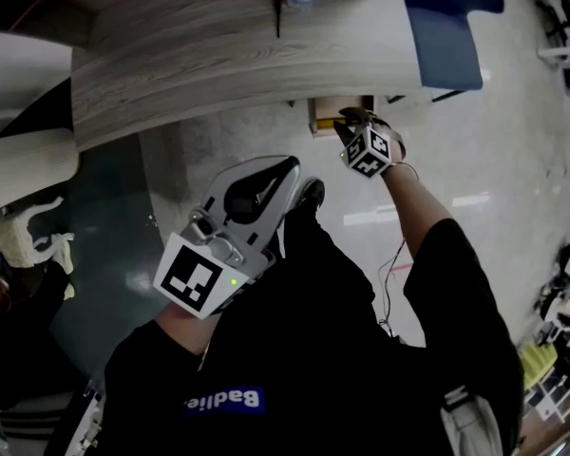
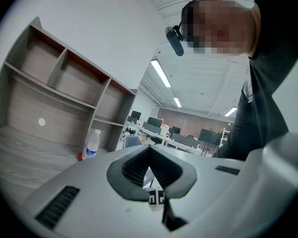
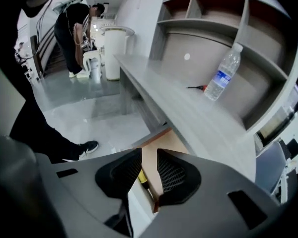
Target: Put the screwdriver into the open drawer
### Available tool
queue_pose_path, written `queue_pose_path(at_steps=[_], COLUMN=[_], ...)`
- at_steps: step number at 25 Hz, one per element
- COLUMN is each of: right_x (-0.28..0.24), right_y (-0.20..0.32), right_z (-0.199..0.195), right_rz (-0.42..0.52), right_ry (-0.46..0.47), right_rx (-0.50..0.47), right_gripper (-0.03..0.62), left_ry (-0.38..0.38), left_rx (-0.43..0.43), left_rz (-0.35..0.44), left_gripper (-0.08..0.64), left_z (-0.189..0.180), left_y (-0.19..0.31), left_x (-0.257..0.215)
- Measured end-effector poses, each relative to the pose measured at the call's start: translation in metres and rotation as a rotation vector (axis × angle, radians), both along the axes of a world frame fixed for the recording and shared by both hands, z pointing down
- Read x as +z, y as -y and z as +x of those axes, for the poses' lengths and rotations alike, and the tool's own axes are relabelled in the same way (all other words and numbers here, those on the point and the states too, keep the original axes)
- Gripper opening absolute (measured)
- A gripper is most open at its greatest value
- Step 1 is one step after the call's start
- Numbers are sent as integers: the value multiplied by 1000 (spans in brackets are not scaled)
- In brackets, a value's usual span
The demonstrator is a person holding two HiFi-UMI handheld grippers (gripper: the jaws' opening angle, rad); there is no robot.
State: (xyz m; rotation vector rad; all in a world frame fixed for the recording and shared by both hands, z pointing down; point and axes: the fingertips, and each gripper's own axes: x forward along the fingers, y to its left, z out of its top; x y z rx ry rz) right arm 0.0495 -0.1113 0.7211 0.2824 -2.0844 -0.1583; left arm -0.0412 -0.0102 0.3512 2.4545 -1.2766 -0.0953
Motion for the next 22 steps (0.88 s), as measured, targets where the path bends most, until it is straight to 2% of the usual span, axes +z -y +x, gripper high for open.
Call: queue_pose_path(at_steps=[14,22], right_x=[-146,-239], right_y=[-21,-57], right_z=[-5,-25], right_rz=[20,-11], right_ry=[283,496], right_rx=[156,204], right_gripper=[61,41], left_ry=[-10,-12], left_rx=[59,83], left_rz=[39,61], left_gripper=[-2,-2], left_z=[8,8], left_y=[-21,-34], left_x=[-34,-56])
